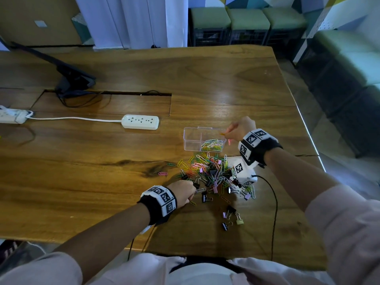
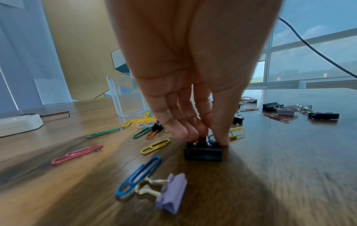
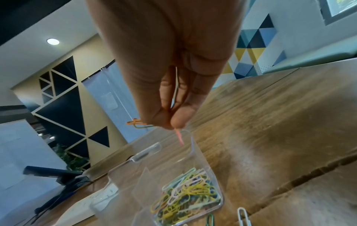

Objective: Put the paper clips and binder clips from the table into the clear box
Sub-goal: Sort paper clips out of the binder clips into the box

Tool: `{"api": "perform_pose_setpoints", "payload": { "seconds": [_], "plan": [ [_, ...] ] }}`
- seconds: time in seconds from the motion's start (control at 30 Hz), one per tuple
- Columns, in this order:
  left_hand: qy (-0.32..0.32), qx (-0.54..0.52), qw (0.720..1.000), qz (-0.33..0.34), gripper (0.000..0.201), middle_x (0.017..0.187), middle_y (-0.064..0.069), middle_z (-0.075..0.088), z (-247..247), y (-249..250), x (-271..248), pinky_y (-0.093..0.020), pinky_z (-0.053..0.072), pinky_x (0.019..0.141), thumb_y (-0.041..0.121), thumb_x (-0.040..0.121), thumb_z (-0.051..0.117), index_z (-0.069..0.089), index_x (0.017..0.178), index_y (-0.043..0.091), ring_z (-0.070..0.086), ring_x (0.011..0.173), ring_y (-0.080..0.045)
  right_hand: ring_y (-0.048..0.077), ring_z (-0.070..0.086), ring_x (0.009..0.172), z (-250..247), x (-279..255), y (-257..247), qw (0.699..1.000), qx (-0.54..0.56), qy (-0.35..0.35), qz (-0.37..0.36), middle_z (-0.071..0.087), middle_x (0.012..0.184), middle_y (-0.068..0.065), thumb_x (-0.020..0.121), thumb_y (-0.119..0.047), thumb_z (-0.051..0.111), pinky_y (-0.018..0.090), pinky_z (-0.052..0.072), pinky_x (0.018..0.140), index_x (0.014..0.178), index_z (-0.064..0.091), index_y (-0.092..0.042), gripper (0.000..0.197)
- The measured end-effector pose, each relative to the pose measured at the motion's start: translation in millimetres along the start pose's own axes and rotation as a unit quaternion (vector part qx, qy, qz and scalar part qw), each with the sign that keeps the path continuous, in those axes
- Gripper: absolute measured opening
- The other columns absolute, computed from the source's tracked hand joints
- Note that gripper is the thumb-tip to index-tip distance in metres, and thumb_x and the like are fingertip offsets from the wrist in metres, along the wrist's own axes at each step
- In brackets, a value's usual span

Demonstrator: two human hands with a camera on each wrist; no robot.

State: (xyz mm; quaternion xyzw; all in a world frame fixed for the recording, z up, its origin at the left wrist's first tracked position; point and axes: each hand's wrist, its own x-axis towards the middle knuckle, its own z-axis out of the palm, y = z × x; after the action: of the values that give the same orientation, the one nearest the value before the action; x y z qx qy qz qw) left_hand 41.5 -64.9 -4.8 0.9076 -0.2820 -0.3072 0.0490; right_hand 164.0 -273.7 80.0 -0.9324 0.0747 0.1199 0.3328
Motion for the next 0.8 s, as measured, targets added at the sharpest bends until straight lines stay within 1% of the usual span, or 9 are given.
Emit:
{"api": "perform_pose_setpoints", "payload": {
  "seconds": [0.03, 0.13, 0.2, 0.27, 0.4, 0.5, 0.63, 0.73, 0.8],
  "plan": [
    [0.003, 0.001, 1.000, 0.001, 0.010, 0.110, -0.008, 0.055, 0.7, -0.5, -0.2, -0.030, 0.042, 0.083, 0.013, 0.091, 0.056, 0.062, 0.097, 0.008, 0.054, 0.104, -0.024, 0.003, 0.054, 0.059, 1.1, 4.2, -1.4, 1.000, -0.005, 0.006, 0.011, 0.067, 0.074, 0.002, 0.077, -0.006, 0.071, 0.015, 0.049, 0.054, 0.077, 0.069, -0.006, 0.001],
    [0.009, 0.007, 1.000, 0.004, 0.010, 0.107, -0.007, 0.058, 3.2, -2.8, -0.2, -0.032, 0.046, 0.086, 0.016, 0.091, 0.057, 0.062, 0.096, 0.009, 0.055, 0.103, -0.024, 0.007, 0.058, 0.064, 7.2, 15.0, -5.7, 0.999, -0.019, 0.016, 0.027, 0.070, 0.086, 0.008, 0.081, -0.004, 0.066, 0.019, 0.052, 0.058, 0.087, 0.071, -0.001, 0.009],
    [0.008, 0.009, 1.000, 0.007, 0.011, 0.106, -0.008, 0.060, 3.3, -3.8, -0.1, -0.034, 0.047, 0.087, 0.017, 0.091, 0.057, 0.062, 0.096, 0.009, 0.055, 0.103, -0.024, 0.006, 0.059, 0.063, 10.4, 17.6, -9.0, 0.999, -0.009, 0.013, 0.036, 0.070, 0.082, 0.006, 0.080, -0.006, 0.068, 0.025, 0.056, 0.070, 0.083, 0.071, -0.006, 0.004],
    [0.010, 0.004, 1.000, 0.009, 0.010, 0.104, -0.008, 0.062, 2.2, -3.9, -0.1, -0.034, 0.048, 0.086, 0.017, 0.091, 0.057, 0.062, 0.094, 0.009, 0.056, 0.102, -0.024, 0.005, 0.060, 0.062, 14.2, 19.7, -11.1, 0.999, 0.011, 0.013, 0.043, 0.071, 0.081, 0.005, 0.079, -0.007, 0.070, 0.026, 0.056, 0.073, 0.081, 0.072, -0.008, 0.003],
    [0.010, -0.017, 1.000, 0.009, 0.007, 0.102, -0.008, 0.064, 1.3, -5.2, 0.1, -0.033, 0.047, 0.080, 0.015, 0.089, 0.059, 0.060, 0.095, 0.010, 0.058, 0.098, -0.023, 0.011, 0.067, 0.080, 22.8, 20.9, -11.4, 0.999, 0.009, 0.014, 0.042, 0.072, 0.088, 0.003, 0.082, -0.006, 0.068, 0.028, 0.057, 0.076, 0.079, 0.073, -0.012, 0.009],
    [0.009, -0.039, 0.999, 0.007, 0.010, 0.102, -0.006, 0.064, 2.2, -6.2, 0.9, -0.032, 0.046, 0.077, 0.013, 0.089, 0.059, 0.059, 0.099, 0.012, 0.059, 0.097, -0.023, 0.013, 0.066, 0.084, 27.0, 18.5, -6.4, 1.000, -0.006, 0.007, 0.016, 0.070, 0.096, 0.003, 0.086, -0.004, 0.061, 0.022, 0.055, 0.070, 0.083, 0.072, -0.014, 0.015],
    [-0.004, -0.029, 1.000, 0.004, 0.014, 0.108, -0.006, 0.063, 1.9, -4.7, 2.7, -0.029, 0.045, 0.079, 0.014, 0.091, 0.057, 0.062, 0.103, 0.011, 0.058, 0.101, -0.022, 0.010, 0.064, 0.082, 31.7, 4.1, 3.5, 0.998, -0.034, 0.010, -0.061, 0.069, 0.099, 0.003, 0.088, -0.003, 0.056, 0.014, 0.050, 0.068, 0.094, 0.070, -0.012, 0.018],
    [-0.009, -0.037, 0.999, 0.005, 0.014, 0.108, -0.006, 0.063, 2.7, -5.9, 3.9, -0.030, 0.046, 0.081, 0.012, 0.090, 0.057, 0.063, 0.103, 0.010, 0.058, 0.101, -0.022, 0.006, 0.062, 0.081, 38.7, -17.8, 15.3, 0.989, -0.080, -0.024, -0.125, 0.066, 0.098, -0.005, 0.087, -0.005, 0.057, 0.008, 0.044, 0.062, 0.098, 0.067, -0.018, 0.020],
    [-0.012, -0.054, 0.998, 0.003, 0.014, 0.108, -0.006, 0.063, 3.1, -8.1, 4.5, -0.031, 0.047, 0.082, 0.012, 0.090, 0.057, 0.064, 0.102, 0.010, 0.059, 0.101, -0.022, 0.005, 0.060, 0.081, 43.1, -35.7, 26.1, 0.980, -0.112, -0.059, -0.156, 0.064, 0.095, -0.009, 0.086, -0.008, 0.058, 0.008, 0.043, 0.064, 0.097, 0.066, -0.020, 0.018]
  ]
}}
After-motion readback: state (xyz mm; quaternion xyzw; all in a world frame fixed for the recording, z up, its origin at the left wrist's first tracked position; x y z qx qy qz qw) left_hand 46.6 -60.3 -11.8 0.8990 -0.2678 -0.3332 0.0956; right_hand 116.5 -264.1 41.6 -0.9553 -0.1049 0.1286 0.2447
